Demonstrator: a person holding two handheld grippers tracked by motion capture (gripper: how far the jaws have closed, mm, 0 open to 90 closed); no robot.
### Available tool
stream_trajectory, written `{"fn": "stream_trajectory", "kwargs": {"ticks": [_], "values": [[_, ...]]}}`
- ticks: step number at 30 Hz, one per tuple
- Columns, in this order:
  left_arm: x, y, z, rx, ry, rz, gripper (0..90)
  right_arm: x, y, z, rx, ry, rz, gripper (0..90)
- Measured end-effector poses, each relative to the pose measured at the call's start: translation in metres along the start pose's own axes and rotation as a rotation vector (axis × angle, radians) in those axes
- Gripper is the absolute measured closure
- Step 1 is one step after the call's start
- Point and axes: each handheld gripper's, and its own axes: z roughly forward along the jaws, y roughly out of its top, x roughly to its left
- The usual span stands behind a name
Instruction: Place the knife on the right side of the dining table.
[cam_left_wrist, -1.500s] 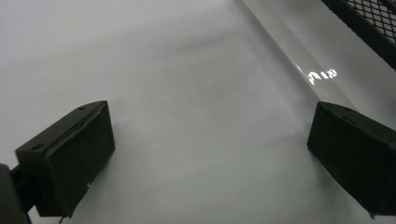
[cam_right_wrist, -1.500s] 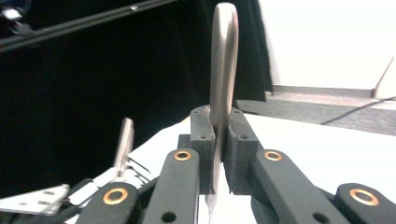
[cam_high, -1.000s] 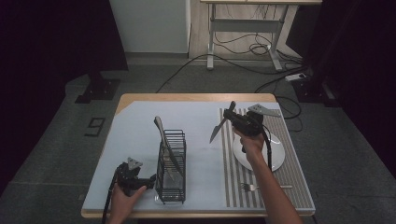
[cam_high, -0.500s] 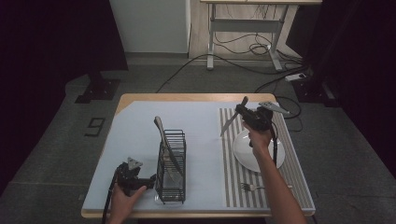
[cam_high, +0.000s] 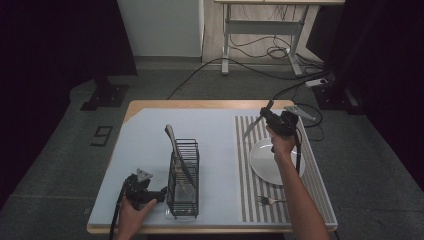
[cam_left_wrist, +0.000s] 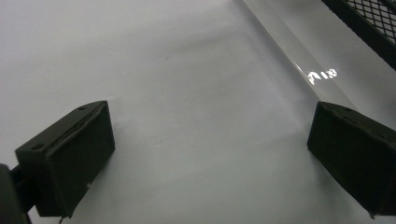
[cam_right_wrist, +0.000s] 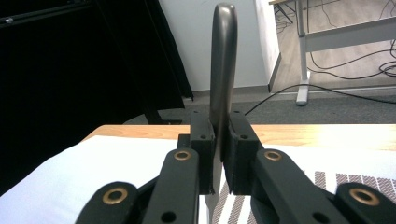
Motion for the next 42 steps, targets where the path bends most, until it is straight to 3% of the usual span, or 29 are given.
{"fn": "stream_trajectory", "kwargs": {"ticks": [12,18,27,33,42], "values": [[0.000,0.000,0.000,0.000,0.000,-0.001,0.0,-0.011,0.010,0.010,-0.027,-0.014,0.015,83.6],[0.000,0.000,0.000,0.000,0.000,0.000,0.0,-0.016,0.001,0.021,-0.026,-0.033,0.040,83.6],[0.000,0.000,0.000,0.000,0.000,0.000,0.0,-0.019,-0.003,0.024,-0.044,-0.034,0.047,83.6],[0.000,0.000,0.000,0.000,0.000,0.000,0.1,-0.028,-0.005,0.022,-0.053,-0.031,0.103,83.6],[0.000,0.000,0.000,0.000,0.000,0.000,0.0,-0.032,-0.007,0.022,-0.058,-0.037,0.109,83.5]]}}
